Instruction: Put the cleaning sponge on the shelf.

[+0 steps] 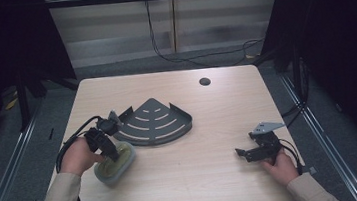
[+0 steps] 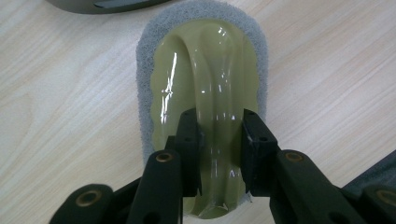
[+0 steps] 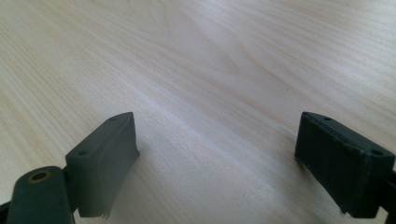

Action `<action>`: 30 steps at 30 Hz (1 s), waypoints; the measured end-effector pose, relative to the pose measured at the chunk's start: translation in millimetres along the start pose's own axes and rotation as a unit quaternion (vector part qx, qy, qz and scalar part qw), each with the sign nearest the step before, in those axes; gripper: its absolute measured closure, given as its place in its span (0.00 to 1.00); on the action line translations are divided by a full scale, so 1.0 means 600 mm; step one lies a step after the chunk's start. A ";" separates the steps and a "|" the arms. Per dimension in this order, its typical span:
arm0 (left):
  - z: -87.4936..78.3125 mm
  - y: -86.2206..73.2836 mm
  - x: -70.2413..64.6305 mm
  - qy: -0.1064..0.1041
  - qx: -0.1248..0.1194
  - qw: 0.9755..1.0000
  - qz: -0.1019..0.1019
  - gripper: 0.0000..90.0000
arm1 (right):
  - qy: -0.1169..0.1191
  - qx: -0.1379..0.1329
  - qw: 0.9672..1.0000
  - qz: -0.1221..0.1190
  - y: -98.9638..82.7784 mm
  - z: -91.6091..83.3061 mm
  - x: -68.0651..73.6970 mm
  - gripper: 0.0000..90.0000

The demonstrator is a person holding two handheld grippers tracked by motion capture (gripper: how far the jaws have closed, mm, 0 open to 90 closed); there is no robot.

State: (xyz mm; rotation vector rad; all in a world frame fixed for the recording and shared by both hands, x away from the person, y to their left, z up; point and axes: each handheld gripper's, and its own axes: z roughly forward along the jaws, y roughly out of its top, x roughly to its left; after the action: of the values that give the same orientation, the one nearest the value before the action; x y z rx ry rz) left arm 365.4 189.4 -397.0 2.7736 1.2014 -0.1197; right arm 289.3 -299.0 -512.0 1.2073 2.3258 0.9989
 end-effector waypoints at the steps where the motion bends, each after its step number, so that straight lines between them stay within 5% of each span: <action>1: -0.002 0.000 0.000 0.000 0.000 1.000 -0.002 0.80 | 0.000 0.000 1.000 0.000 0.000 0.000 0.000 0.14; 30: -0.055 0.022 0.013 0.006 0.009 1.000 0.000 0.80 | -0.001 -0.001 1.000 0.000 0.000 0.000 0.000 0.14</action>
State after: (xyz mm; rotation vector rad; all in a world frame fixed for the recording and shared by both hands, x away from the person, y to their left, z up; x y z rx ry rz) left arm 381.0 190.7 -364.2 2.7936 1.2082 -0.1148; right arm 289.4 -298.9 -512.0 1.2061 2.3233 1.0005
